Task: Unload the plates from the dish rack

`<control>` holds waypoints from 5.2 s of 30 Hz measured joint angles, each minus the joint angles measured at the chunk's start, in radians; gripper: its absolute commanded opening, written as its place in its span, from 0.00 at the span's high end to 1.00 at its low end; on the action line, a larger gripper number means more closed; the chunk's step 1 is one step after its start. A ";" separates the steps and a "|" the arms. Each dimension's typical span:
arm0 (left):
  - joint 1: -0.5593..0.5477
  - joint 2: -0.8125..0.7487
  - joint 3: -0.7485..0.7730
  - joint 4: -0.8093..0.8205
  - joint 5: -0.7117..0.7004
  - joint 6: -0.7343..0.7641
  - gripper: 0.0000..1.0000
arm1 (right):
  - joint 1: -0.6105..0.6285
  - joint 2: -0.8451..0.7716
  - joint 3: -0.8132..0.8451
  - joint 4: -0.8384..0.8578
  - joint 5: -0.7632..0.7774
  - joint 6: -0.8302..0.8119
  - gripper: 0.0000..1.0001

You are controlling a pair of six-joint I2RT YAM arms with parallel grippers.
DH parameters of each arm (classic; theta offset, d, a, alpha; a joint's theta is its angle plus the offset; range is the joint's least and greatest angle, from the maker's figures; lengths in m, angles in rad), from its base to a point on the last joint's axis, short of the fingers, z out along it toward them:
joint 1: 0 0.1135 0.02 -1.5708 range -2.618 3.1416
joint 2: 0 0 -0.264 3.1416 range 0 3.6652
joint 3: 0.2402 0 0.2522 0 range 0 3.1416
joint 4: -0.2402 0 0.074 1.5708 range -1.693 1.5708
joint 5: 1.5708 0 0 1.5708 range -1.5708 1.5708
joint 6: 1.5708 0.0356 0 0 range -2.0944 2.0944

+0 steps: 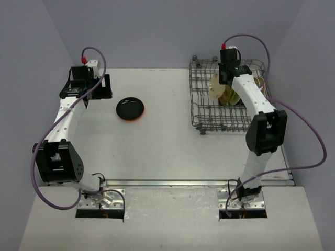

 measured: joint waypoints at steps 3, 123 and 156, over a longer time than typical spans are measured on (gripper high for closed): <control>0.000 0.000 0.029 -0.004 0.043 -0.012 0.14 | 0.036 -0.121 0.018 0.031 -0.018 -0.031 1.00; 0.081 0.146 0.051 -0.018 0.194 -0.020 0.30 | 0.072 -0.176 -0.145 0.090 -0.216 0.011 0.74; -0.012 0.077 -0.012 -0.012 0.146 -0.017 0.30 | -0.128 0.186 0.035 0.016 -0.116 0.007 1.00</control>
